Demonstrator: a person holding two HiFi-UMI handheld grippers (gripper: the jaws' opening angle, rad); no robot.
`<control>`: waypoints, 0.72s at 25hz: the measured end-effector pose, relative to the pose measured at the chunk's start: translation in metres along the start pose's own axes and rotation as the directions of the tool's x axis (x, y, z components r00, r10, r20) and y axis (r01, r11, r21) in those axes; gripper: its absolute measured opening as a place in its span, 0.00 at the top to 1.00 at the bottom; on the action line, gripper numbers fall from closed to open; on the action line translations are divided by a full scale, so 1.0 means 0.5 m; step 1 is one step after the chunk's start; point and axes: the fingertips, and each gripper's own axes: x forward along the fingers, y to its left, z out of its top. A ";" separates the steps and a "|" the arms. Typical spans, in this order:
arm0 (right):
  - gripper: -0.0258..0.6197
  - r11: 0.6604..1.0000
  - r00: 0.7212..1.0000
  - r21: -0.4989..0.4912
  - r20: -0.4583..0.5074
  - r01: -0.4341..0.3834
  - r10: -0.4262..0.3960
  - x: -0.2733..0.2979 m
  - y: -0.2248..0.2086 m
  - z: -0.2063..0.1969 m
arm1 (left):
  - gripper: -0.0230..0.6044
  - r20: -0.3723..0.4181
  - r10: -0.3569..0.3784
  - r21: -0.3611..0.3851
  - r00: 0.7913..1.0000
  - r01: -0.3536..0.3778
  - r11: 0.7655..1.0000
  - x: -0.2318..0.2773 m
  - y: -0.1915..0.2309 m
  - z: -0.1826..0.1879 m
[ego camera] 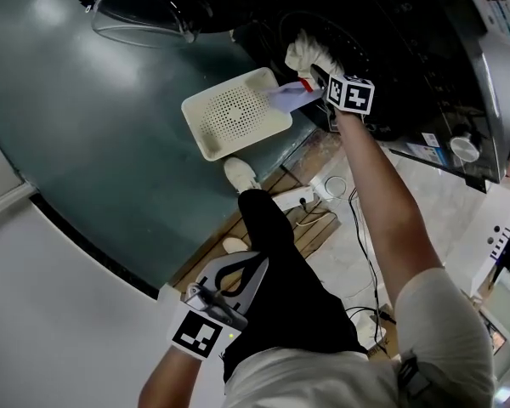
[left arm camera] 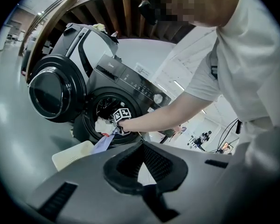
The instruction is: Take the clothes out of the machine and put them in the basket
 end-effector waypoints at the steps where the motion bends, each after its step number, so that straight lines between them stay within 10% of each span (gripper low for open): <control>1: 0.30 1.000 1.000 -0.015 -0.009 0.003 -0.003 0.013 -0.003 -0.001 | 0.97 -0.005 0.002 0.002 1.000 -0.002 1.000 0.003 0.010 -0.003; 18: 0.25 0.972 0.976 -0.208 -0.205 -0.112 0.069 0.192 -0.030 -0.064 | 0.97 -0.060 -0.001 0.003 0.998 0.001 1.000 0.064 0.100 -0.054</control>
